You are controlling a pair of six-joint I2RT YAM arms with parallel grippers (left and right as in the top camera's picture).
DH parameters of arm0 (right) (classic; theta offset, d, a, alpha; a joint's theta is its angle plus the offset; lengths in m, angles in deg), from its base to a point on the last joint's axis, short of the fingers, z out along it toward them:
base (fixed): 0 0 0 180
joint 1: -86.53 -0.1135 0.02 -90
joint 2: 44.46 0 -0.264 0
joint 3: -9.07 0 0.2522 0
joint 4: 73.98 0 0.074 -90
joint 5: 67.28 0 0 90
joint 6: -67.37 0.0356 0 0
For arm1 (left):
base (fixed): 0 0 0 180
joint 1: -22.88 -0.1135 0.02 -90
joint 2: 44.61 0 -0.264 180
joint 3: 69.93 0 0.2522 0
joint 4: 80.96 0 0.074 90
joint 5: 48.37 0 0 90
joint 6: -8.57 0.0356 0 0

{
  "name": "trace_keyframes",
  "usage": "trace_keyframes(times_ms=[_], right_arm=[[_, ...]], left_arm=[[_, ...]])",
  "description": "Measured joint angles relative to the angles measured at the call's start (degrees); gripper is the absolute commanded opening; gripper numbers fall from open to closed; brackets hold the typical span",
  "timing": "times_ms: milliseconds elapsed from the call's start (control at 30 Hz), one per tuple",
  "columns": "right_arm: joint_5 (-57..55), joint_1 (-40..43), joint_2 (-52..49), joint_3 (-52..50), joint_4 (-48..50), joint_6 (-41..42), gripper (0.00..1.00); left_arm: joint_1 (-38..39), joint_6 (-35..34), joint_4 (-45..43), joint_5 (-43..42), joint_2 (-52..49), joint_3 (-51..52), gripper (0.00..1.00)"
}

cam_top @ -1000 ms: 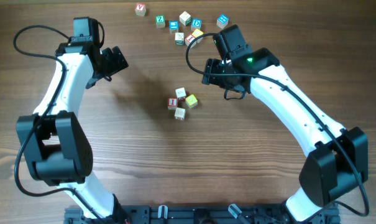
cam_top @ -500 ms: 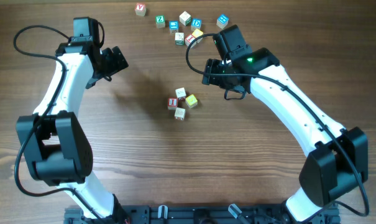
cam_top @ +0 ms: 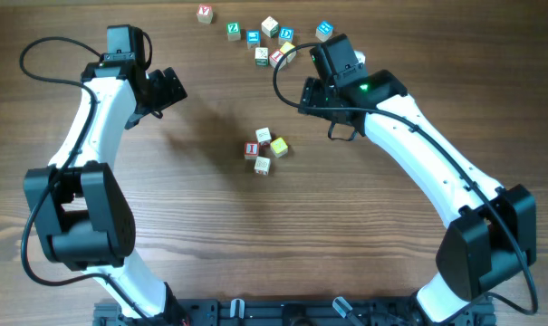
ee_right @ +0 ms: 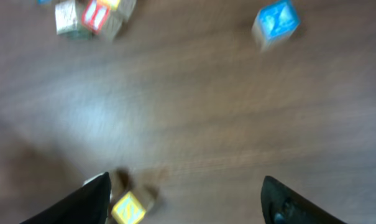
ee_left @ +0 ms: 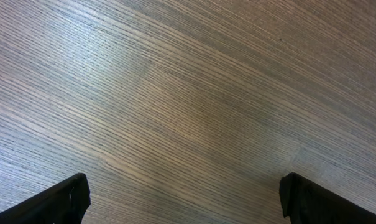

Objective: Form a circle

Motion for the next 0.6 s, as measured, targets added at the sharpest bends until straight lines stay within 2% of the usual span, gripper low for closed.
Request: trace_keyframes(times_ms=[100, 133, 300, 500, 600], right_arm=[[-4.9, 0.1, 0.0, 0.0, 2.9, -1.7, 0.75], [-6.7, 0.6, -0.1, 0.0, 5.0, -3.8, 0.8], [-8.7, 4.1, -2.3, 0.0, 8.2, -9.2, 0.8], [-5.4, 12.1, -7.8, -0.1, 13.6, -17.7, 0.81], [-2.0, 15.6, -11.2, -0.1, 17.7, -21.9, 0.75]], left_arm=[[0.0, 0.0, 0.0, 0.0, 0.0, 0.0, 1.0], [0.0, 0.0, 0.0, 0.0, 0.0, 0.0, 1.0], [0.0, 0.0, 0.0, 0.0, 0.0, 0.0, 1.0], [0.0, 0.0, 0.0, 0.0, 0.0, 0.0, 1.0], [0.0, 0.0, 0.0, 0.0, 0.0, 0.0, 1.0]])
